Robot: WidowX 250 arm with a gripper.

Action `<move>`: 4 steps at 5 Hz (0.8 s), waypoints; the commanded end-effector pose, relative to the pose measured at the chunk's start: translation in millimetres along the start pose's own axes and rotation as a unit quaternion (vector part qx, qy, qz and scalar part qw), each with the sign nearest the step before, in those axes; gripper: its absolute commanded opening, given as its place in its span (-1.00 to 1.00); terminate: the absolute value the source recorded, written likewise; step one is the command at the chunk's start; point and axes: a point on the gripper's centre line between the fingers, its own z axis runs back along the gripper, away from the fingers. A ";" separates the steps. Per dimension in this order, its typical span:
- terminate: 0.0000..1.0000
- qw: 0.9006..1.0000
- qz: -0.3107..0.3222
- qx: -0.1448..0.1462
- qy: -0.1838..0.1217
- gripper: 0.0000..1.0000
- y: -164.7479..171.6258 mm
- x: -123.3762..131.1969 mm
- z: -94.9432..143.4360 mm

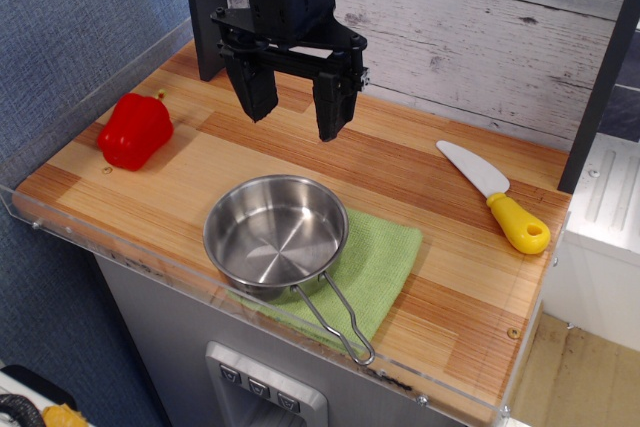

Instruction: Move the yellow knife to the top right of the pepper.

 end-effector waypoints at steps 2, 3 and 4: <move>-1.00 1.000 -0.021 -0.007 0.006 1.00 -28.2 8.8 -10.5; -1.00 0.999 -0.037 -0.013 0.011 1.00 -54.1 11.5 -17.5; -1.00 0.999 -0.047 -0.015 0.009 1.00 -76.8 13.1 -19.6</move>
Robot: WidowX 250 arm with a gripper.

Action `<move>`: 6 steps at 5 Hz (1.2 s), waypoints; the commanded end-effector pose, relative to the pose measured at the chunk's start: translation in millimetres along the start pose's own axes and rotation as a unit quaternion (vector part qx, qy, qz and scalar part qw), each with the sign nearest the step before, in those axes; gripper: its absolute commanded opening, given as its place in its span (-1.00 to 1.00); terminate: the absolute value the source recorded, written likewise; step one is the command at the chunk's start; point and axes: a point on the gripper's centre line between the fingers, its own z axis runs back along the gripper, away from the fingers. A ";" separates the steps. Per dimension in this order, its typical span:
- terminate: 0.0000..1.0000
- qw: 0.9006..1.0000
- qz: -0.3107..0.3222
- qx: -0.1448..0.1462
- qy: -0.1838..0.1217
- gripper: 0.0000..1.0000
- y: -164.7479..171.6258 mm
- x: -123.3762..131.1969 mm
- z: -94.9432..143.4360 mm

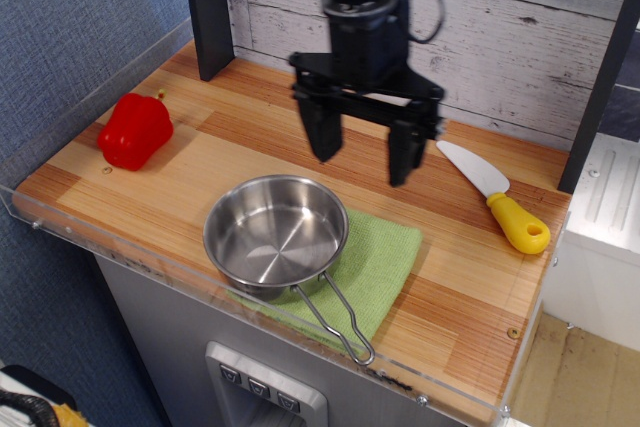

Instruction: Move the yellow knife to the top right of the pepper.

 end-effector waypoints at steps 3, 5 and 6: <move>-1.00 0.999 0.010 0.022 -0.024 1.00 -68.9 49.3 -16.8; -1.00 0.999 0.031 0.031 -0.014 1.00 -65.3 78.3 -42.8; -1.00 0.998 0.050 0.046 -0.006 1.00 -59.5 80.7 -52.5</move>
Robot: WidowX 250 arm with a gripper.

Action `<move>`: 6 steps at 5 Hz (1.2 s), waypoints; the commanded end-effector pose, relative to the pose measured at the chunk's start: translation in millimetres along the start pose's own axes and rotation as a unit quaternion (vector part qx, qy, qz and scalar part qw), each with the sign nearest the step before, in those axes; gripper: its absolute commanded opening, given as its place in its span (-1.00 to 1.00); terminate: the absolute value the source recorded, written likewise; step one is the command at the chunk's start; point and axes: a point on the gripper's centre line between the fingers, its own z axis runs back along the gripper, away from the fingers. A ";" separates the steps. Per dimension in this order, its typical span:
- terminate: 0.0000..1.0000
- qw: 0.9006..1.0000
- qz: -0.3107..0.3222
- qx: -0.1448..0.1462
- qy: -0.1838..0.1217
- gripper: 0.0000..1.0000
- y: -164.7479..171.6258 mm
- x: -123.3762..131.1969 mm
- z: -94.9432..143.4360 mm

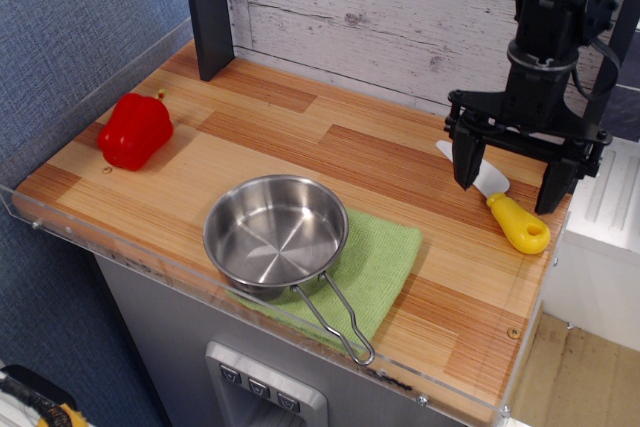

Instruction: Move the yellow knife to the top right of the pepper.

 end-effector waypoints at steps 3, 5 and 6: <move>-1.00 0.981 0.175 0.088 0.007 1.00 1.6 -18.8 3.7; -1.00 0.975 0.216 0.044 -0.017 1.00 -3.4 -19.9 3.5; -1.00 0.972 0.230 0.031 -0.033 1.00 -0.1 -17.0 5.5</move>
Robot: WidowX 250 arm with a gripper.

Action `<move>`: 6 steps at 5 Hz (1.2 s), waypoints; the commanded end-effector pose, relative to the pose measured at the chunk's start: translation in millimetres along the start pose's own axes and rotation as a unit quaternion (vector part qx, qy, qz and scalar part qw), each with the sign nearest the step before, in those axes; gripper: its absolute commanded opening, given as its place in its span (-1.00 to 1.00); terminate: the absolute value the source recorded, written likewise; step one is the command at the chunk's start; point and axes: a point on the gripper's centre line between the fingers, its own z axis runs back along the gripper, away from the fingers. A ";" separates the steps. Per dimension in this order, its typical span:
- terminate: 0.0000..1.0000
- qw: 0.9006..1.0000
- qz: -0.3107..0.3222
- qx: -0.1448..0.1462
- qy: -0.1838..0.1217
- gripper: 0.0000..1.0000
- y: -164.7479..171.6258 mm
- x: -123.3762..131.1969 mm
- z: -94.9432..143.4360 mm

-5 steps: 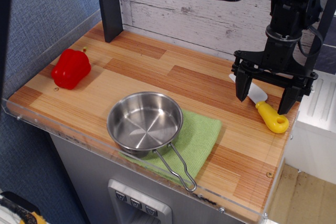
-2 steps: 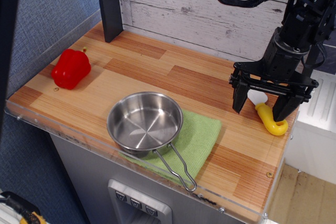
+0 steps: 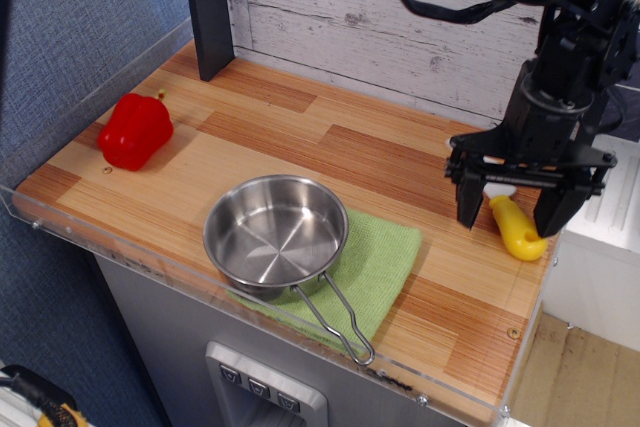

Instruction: Move the yellow knife to the top right of the pepper.

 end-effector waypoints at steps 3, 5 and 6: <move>-1.00 1.000 -0.004 0.009 -0.026 1.00 3.7 -1.2 -19.2; -1.00 0.998 -0.043 0.042 -0.035 -1.00 13.0 -6.4 -31.4; -1.00 0.994 -0.092 0.048 -0.039 -1.00 17.3 -7.5 -23.5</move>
